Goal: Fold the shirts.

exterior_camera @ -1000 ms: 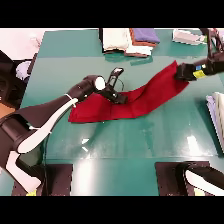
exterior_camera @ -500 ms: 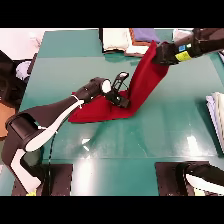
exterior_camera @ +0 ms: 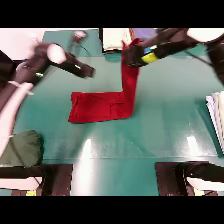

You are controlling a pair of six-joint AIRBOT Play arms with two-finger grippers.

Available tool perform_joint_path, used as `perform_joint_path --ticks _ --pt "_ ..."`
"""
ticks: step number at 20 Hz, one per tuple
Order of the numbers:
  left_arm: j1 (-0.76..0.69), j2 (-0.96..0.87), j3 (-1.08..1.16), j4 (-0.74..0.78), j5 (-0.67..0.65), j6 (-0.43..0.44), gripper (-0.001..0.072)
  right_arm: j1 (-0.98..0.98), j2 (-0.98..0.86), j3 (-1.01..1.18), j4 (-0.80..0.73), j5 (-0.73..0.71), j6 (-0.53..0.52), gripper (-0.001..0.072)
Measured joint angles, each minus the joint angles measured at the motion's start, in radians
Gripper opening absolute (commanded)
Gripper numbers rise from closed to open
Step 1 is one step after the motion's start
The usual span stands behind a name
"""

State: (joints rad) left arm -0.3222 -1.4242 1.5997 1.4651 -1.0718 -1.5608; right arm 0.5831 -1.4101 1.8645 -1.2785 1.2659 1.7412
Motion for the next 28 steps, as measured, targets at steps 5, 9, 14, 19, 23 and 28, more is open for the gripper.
perform_joint_path --ticks 5,9,14,19,23,28 --pt "0.185 0.229 0.0 0.063 -0.034 0.027 0.0024 0.196 -0.204 0.005 0.045 -0.248 0.003 0.0368" --pt "0.246 0.322 0.0 0.076 -0.054 0.041 0.0023 0.282 -0.327 0.032 0.052 -0.375 -0.01 0.0369" --pt "0.264 0.352 -0.003 0.054 -0.113 0.048 0.0022 0.195 -0.297 0.008 -0.026 -0.245 -0.019 0.0369" --pt "0.2 0.356 -0.046 0.021 -0.117 0.051 0.0023 0.013 -0.159 -0.209 -0.11 -0.103 -0.005 0.0588" --pt "0.137 0.357 -0.106 0.014 -0.09 0.051 0.0023 -0.113 -0.107 -0.376 -0.088 -0.05 0.011 0.0614" --pt "0.109 0.357 -0.15 0.016 -0.077 0.052 0.0023 -0.162 -0.181 -0.451 0.019 -0.035 0.043 0.0611"
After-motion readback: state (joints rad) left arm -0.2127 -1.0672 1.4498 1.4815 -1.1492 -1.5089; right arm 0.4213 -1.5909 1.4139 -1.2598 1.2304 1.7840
